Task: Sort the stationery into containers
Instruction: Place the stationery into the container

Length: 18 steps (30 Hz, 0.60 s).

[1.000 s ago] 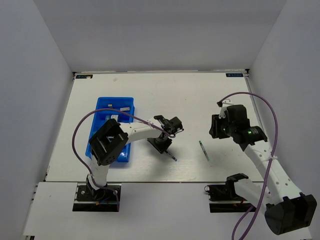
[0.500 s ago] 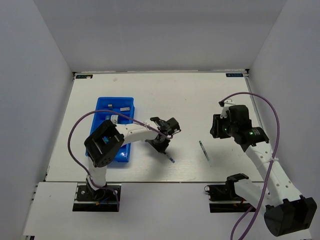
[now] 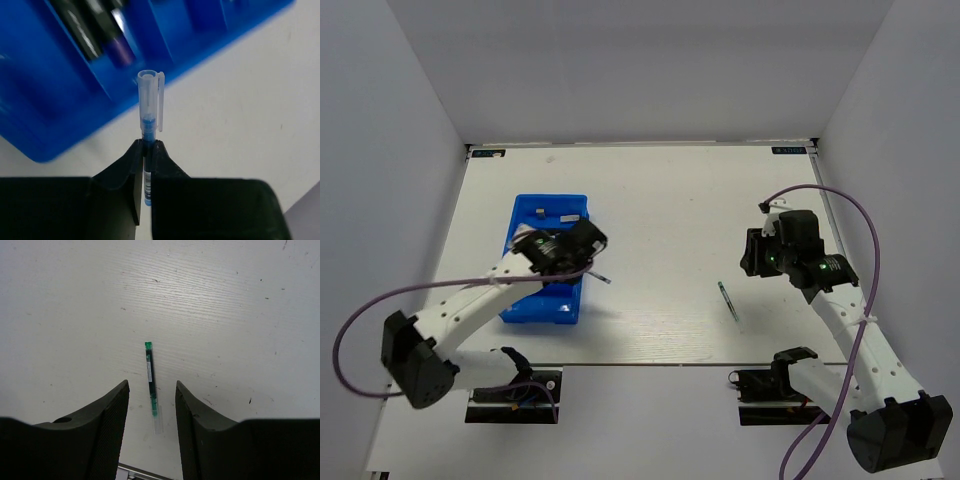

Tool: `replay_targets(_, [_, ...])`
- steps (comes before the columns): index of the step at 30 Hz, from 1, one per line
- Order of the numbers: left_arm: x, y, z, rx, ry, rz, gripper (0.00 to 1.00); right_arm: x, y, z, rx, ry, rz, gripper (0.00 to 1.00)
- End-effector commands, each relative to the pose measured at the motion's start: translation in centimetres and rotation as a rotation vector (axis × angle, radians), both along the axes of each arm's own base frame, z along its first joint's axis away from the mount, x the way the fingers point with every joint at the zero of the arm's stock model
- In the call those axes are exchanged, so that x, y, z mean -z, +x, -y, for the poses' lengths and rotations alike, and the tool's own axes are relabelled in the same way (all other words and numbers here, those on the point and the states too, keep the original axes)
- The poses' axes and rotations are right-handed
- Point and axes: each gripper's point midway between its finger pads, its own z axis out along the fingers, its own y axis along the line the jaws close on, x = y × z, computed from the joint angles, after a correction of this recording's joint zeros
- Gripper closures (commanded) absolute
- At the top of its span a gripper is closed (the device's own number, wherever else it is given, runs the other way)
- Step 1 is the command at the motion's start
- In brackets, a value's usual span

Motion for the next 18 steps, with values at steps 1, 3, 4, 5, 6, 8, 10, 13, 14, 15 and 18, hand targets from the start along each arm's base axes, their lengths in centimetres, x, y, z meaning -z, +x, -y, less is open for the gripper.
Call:
replay_targets(1, [0.2,-0.6,-6.1,-0.177,0.068,0.023,1.0,-0.1,0.3,-0.2,0.009,0.028,0.013,0.54])
replay_targets(3, [0.1,-0.7,-8.8,-0.254,0.06,0.035,1.0,-0.1,0.2,-0.3,0.006,0.029,0.012,0.54])
replay_targets(4, [0.1,-0.9,-9.5,-0.271,0.062,0.033,1.0,-0.2,0.2,-0.3,0.004,0.033,0.014,0.54])
replay_targets(5, [0.1,-1.0,-10.5,-0.303,0.055,0.035,1.0,-0.1,0.3,-0.2,0.009,0.031,0.011,0.54])
replay_targets(6, [0.1,-0.8,-11.4,-0.331,0.062,0.036,1.0,-0.1,0.2,-0.3,0.007,0.032,0.009,0.54])
replay_targets(8, [0.2,-0.8,-12.5,-0.376,0.053,0.039,1.0,0.1,0.2,-0.4,0.002,0.034,0.006,0.54])
replay_targets(10, [0.5,-0.6,-13.4,-0.415,0.056,0.041,1.0,0.0,0.2,-0.4,0.003,0.037,0.006,0.54])
replay_targets(13, [1.2,-0.5,-14.3,-0.464,0.054,0.038,1.0,0.1,0.1,-0.4,-0.001,0.036,0.002,0.54])
replay_targets(14, [1.3,-0.5,-14.5,-0.476,0.059,0.039,1.0,0.2,0.1,-0.3,0.002,0.036,-0.001,0.54])
replay_targets(15, [1.7,-0.6,-14.6,-0.483,0.065,0.033,1.0,0.1,0.3,-0.3,0.002,0.037,0.002,0.54])
replay_targets(18, [2.6,-1.0,-15.0,-0.5,0.096,0.009,1.0,0.1,0.2,-0.5,-0.005,0.042,0.003,0.53])
